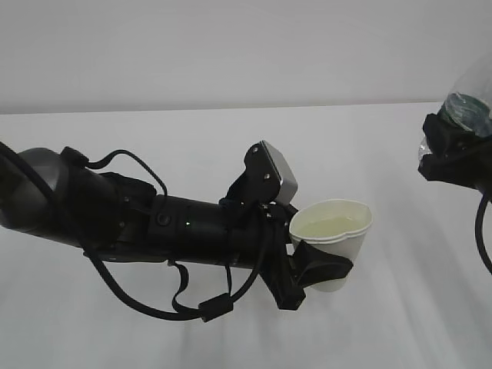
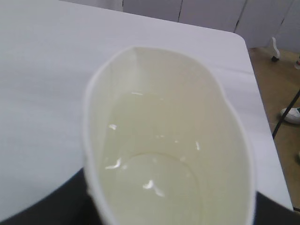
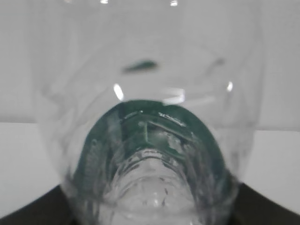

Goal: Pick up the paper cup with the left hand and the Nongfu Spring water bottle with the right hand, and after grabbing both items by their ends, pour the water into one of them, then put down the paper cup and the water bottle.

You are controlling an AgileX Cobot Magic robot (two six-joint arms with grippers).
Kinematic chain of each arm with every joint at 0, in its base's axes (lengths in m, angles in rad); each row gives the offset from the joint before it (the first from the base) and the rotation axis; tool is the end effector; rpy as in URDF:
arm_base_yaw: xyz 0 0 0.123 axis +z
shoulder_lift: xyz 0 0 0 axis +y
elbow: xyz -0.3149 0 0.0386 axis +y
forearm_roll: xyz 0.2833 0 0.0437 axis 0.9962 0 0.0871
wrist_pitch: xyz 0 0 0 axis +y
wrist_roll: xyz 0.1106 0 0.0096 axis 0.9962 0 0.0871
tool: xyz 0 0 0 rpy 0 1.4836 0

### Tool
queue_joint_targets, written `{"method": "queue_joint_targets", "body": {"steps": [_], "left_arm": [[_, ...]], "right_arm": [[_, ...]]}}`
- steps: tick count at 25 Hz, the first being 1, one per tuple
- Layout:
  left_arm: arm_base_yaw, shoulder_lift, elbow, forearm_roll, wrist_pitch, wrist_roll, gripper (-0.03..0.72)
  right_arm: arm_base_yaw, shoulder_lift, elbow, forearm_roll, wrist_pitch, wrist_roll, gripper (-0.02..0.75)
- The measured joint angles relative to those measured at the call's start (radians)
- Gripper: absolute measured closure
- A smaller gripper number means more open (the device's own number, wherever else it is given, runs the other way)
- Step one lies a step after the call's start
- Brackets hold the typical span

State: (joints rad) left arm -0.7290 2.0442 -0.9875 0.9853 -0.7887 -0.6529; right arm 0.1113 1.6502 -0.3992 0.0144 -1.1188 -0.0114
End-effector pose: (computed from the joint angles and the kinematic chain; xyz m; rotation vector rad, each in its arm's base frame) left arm 0.2811 -0.3390 0.1205 1.2516 1.6603 -0.9928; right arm 0.3032 0.0324 0.1736 -0.0840 1.6141 0.0715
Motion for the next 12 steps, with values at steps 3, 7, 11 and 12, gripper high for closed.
{"method": "queue_joint_targets", "body": {"steps": [3,7,11,12], "left_arm": [[0.000,0.000,0.000,-0.007,0.000,0.000,0.303],[0.000,0.000,0.000,-0.017,0.000,0.000,0.303],[0.000,0.000,0.000,-0.019,0.005,0.000,0.303],[0.000,0.000,0.000,-0.020,0.016,0.000,0.303]], "right_arm": [[0.000,0.034,0.000,0.006,0.000,0.000,0.353],[0.000,0.096,-0.020,0.016,0.000,0.000,0.353],[0.000,0.163,-0.056,0.016,0.000,0.000,0.353],[0.000,0.180,-0.067,0.016,0.000,0.000,0.353]]}}
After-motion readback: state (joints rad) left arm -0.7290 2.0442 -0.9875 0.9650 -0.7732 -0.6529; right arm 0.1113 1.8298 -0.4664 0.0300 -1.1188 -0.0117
